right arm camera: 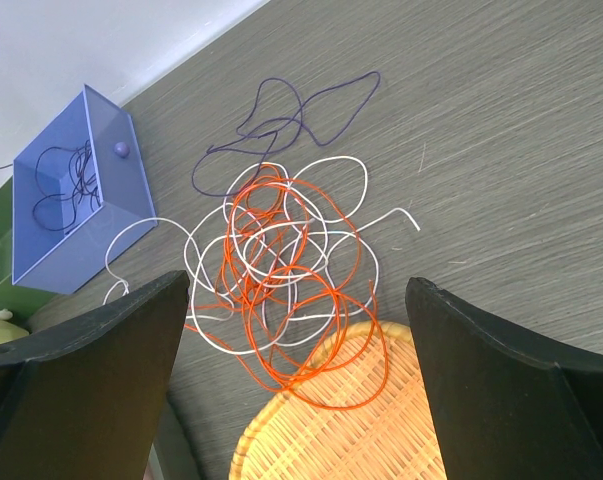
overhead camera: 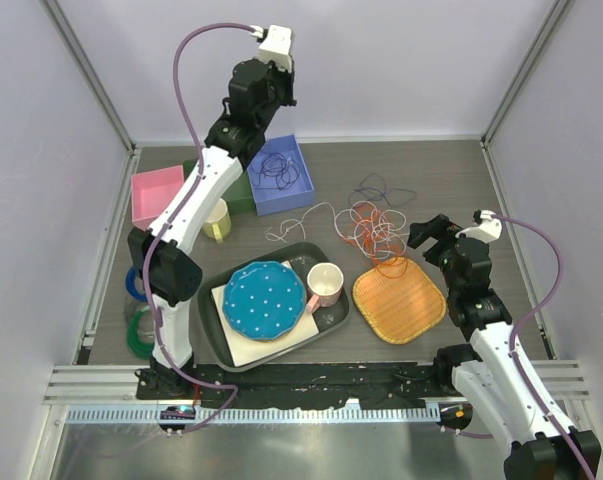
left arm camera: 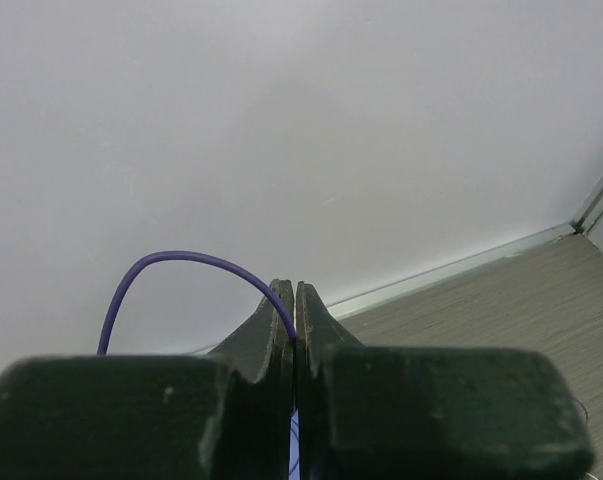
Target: Untangle the cables
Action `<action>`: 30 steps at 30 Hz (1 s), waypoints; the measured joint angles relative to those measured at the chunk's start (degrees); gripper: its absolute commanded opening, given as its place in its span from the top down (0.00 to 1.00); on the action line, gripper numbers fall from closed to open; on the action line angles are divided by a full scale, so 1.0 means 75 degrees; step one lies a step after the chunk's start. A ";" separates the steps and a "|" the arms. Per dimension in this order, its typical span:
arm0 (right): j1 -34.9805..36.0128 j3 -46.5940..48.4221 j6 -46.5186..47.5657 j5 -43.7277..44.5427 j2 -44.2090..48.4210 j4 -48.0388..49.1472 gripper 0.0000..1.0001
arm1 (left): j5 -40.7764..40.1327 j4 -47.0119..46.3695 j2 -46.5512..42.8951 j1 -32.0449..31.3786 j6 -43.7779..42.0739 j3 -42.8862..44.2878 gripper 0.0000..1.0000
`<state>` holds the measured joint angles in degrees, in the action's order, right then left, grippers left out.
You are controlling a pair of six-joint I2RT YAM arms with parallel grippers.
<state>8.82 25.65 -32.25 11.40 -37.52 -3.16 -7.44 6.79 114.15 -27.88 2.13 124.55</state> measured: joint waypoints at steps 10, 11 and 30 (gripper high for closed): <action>0.0000 0.0000 0.0003 0.0006 0.0003 0.0000 0.05 | -0.0927 0.0221 0.0017 -0.0093 -0.1387 0.0583 1.00; 0.0000 0.0000 0.0003 0.0009 0.0003 -0.0003 0.05 | -0.0997 0.0265 0.0029 0.0044 -0.1413 0.0699 1.00; 0.0000 0.0000 0.0029 0.0125 -0.0201 -0.0044 0.05 | -0.1988 0.0764 0.1431 0.2492 -0.1547 0.1332 1.00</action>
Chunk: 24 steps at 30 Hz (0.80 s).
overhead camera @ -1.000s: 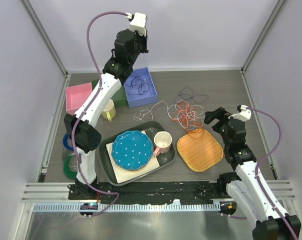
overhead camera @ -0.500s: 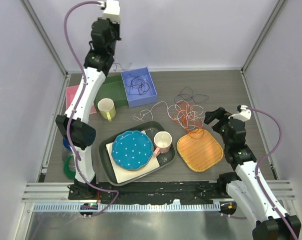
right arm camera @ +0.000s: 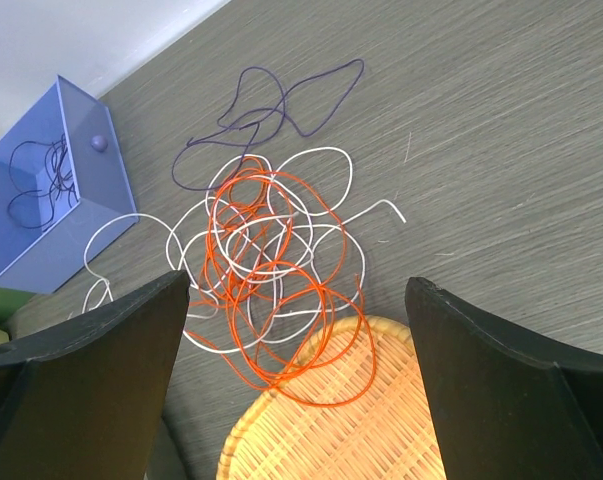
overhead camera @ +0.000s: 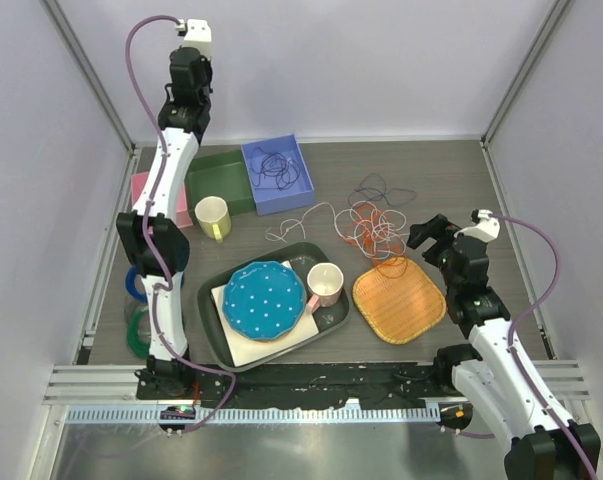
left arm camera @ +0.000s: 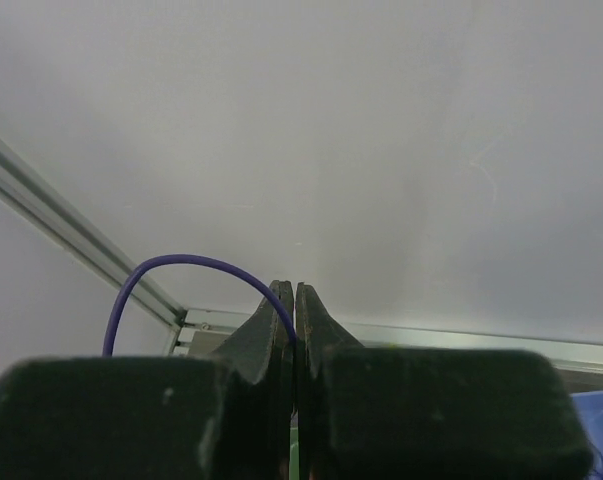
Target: Untangle the cables
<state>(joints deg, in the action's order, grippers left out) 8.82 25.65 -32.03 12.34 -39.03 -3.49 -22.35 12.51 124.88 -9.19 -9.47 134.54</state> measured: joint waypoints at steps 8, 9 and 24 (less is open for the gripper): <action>0.0000 0.0000 0.0003 -0.0003 -0.0152 0.0009 0.05 | 0.0667 -0.0041 -0.0927 -0.0274 0.0554 -0.0662 1.00; 0.0000 0.0000 0.0003 -0.0003 -0.0152 0.0012 0.05 | 0.0717 -0.0055 -0.1142 -0.0361 0.0580 -0.0833 1.00; 0.0000 -0.0003 0.0003 -0.0006 -0.0079 0.0012 0.05 | 0.1195 -0.0883 -0.1714 -0.1743 0.0874 -0.1830 1.00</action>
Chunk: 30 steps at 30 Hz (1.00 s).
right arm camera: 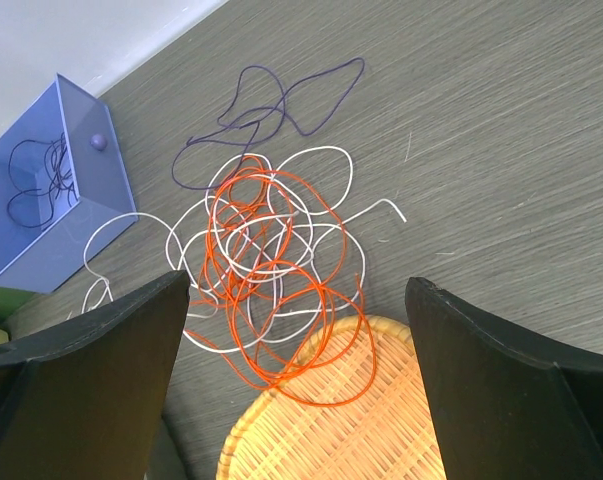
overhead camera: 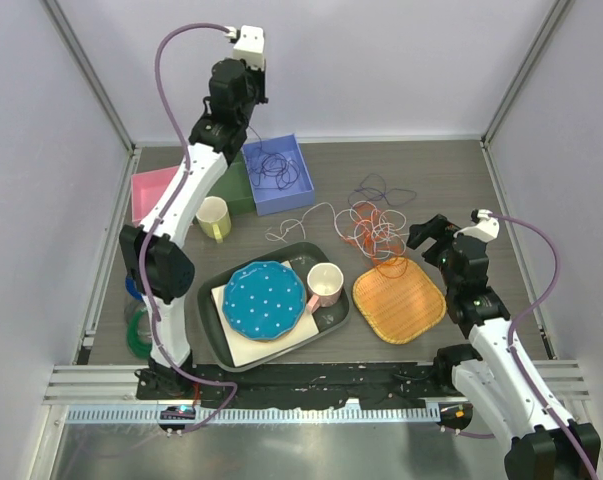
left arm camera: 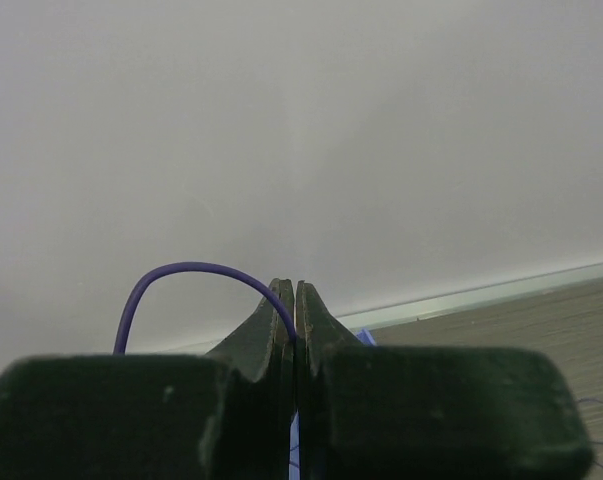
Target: Untangle the cables
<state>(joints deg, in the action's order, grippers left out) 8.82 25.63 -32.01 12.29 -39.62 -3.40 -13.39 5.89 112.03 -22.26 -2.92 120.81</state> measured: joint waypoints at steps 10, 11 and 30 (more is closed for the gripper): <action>0.0000 0.0000 0.0000 0.0006 0.0015 0.0000 0.05 | 0.0131 0.0370 0.1731 -0.0090 0.0213 0.0629 1.00; 0.0000 0.0000 0.0003 0.0012 0.0012 0.0003 0.05 | 0.0119 0.0408 0.1859 -0.0154 0.0172 0.0737 1.00; 0.0000 -0.0015 0.0032 0.0064 -0.0064 0.0020 0.05 | 0.0038 0.0545 0.2116 -0.0807 0.0125 0.1486 1.00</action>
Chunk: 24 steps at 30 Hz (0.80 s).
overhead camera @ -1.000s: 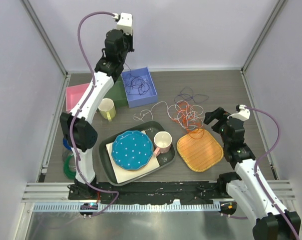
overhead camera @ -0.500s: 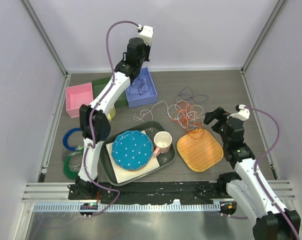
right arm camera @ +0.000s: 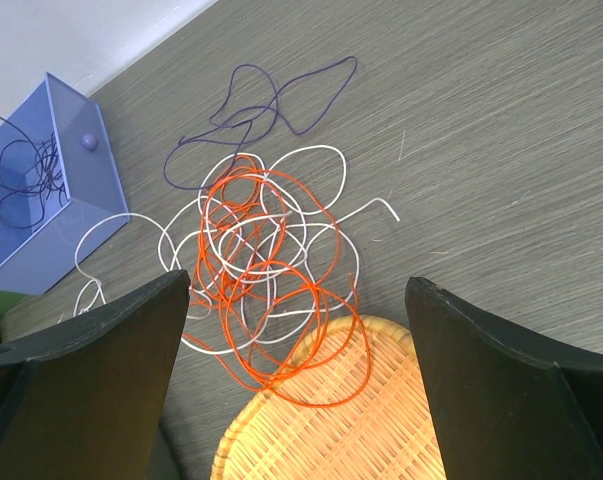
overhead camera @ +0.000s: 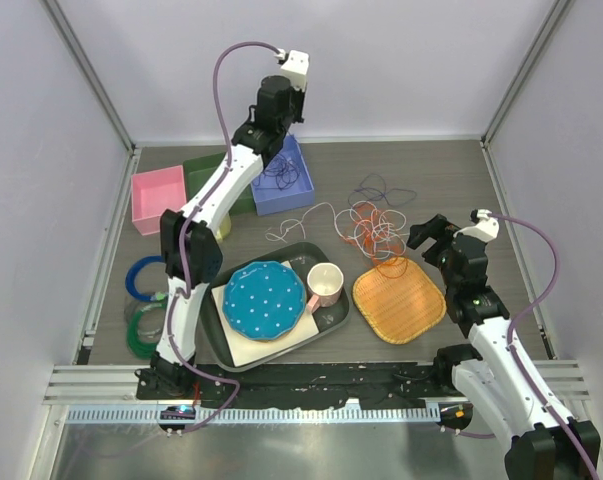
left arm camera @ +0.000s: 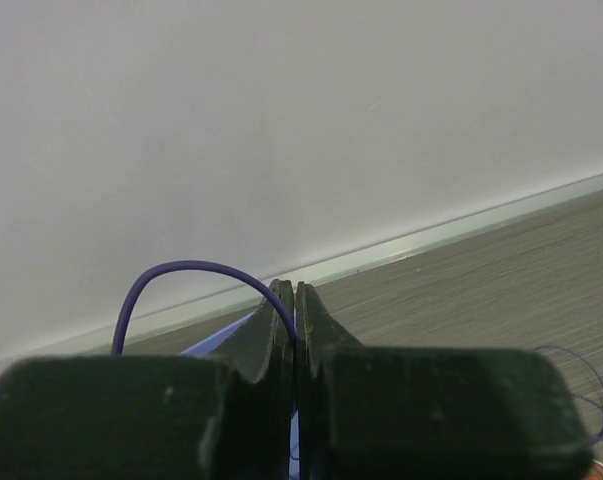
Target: Untangle the cables
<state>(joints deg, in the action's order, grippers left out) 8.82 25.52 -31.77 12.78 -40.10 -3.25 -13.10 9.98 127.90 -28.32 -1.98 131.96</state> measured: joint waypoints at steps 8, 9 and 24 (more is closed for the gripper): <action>0.0000 -0.0006 0.0000 0.0085 0.0012 0.0015 0.05 | 0.0134 0.0469 0.0542 0.0571 0.0778 -0.0522 1.00; 0.0000 -0.0009 0.0000 0.0082 0.0012 0.0015 0.05 | 0.0169 0.0580 0.0615 0.0624 0.0854 -0.0589 1.00; 0.0000 -0.0012 -0.0006 0.0047 -0.0058 0.0026 0.05 | 0.0286 0.2582 0.2069 0.0737 0.1842 -0.0195 0.79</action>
<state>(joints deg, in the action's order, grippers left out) 8.82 25.43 -31.81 13.13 -40.53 -3.05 -10.96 29.34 143.41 -22.79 11.84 130.50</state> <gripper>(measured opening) 0.947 0.083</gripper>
